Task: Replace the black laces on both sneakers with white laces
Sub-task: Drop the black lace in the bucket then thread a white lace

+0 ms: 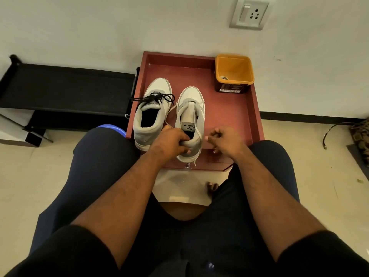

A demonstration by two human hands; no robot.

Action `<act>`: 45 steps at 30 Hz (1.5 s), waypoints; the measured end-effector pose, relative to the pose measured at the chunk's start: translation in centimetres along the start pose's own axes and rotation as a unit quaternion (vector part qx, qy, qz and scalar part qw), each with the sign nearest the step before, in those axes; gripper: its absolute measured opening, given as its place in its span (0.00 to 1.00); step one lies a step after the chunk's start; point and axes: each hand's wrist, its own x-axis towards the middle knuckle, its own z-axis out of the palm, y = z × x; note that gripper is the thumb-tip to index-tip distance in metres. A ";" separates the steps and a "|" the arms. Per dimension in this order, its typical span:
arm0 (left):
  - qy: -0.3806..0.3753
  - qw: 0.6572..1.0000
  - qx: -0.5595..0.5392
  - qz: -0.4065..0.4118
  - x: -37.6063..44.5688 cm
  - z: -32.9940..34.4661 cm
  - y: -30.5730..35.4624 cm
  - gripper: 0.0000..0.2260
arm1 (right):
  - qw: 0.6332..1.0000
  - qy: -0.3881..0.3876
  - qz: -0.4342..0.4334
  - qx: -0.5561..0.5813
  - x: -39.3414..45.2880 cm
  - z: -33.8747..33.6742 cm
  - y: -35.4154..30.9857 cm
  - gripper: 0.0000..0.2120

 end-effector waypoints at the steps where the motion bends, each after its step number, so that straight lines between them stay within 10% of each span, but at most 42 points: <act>1: -0.003 1.000 0.007 -0.001 0.0 -0.1 0.0 0.17 | 1.000 0.017 -0.008 0.005 0.3 0.3 -0.2 0.06; 16: 0.008 1.000 -0.014 0.006 0.9 0.9 -0.7 0.15 | 0.979 -0.084 0.000 -0.187 -0.1 1.1 -0.6 0.12; 20: -0.020 0.999 -0.030 0.041 0.7 0.9 -0.1 0.13 | 0.992 0.069 -0.016 -0.102 -0.5 0.4 -1.4 0.02; 24: -0.045 0.958 -0.275 0.061 -1.3 -0.6 1.6 0.14 | 0.979 0.055 -0.132 -0.144 -0.9 0.5 -2.1 0.12; 27: 0.137 0.886 -0.429 -0.109 -1.3 -0.9 1.1 0.12 | 0.973 0.023 -0.121 -0.195 -0.3 1.2 -1.7 0.12; 29: 0.195 0.906 -0.327 -0.187 -0.3 -0.1 -0.2 0.11 | 0.969 0.034 -0.113 -0.216 0.1 1.3 -1.7 0.12; 36: 0.055 0.960 0.020 -0.274 0.4 3.9 -1.6 0.13 | 0.972 0.049 -0.107 -0.203 0.4 1.5 -2.2 0.10; 45: 0.122 0.954 -0.115 -0.249 2.2 3.0 -1.8 0.06 | 0.974 0.059 -0.112 -0.190 0.6 1.6 -3.3 0.12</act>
